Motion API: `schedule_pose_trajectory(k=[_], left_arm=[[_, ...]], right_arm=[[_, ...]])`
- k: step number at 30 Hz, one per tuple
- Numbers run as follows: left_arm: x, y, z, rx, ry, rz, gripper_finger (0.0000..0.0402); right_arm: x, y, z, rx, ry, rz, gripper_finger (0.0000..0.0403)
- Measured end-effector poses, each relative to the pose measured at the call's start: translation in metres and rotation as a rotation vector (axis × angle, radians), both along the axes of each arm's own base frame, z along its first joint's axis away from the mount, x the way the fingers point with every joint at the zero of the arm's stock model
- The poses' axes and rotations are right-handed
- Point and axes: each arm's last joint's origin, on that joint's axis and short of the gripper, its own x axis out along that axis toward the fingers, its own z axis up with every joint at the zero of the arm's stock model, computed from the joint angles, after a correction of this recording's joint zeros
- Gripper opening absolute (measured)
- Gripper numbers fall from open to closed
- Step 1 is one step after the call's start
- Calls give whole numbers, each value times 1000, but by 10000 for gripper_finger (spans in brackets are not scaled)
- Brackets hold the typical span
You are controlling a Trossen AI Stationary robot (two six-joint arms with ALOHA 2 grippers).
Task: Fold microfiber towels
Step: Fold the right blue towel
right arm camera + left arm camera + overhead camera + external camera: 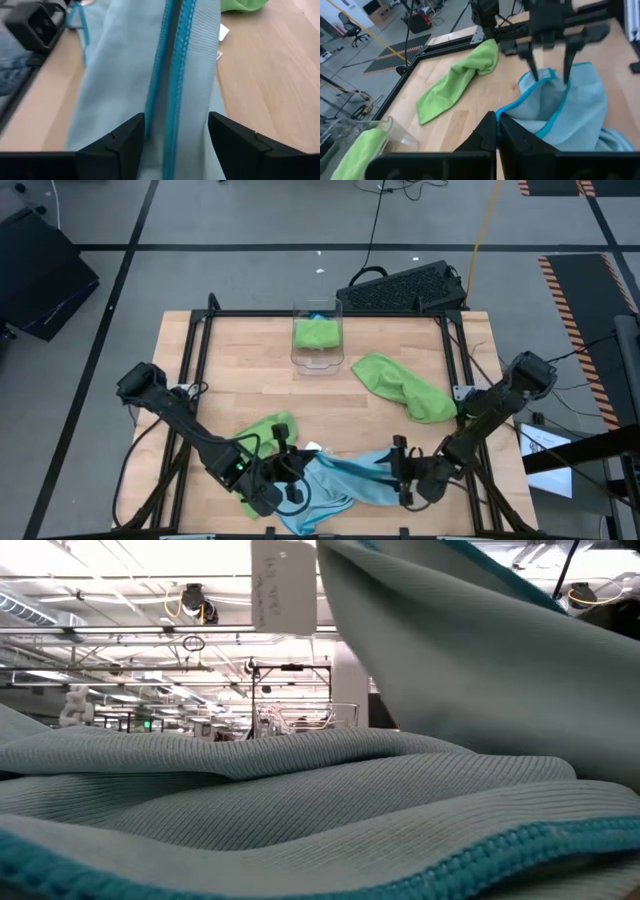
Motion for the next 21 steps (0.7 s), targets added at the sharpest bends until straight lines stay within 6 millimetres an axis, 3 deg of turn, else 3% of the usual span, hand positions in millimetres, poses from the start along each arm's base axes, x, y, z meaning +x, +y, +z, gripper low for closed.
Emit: schedule_pose_trajectory(k=[4,10,21], left_arm=[[-5,1,0,-5,14,15,11],[-5,1,1,-17,7,22,4],[-5,1,0,-26,4,27,8]], right_arm=[[-16,3,11,35,-13,-31,210],[-36,7,6,53,40,-73,210],[-49,10,3,21,63,-66,210]])
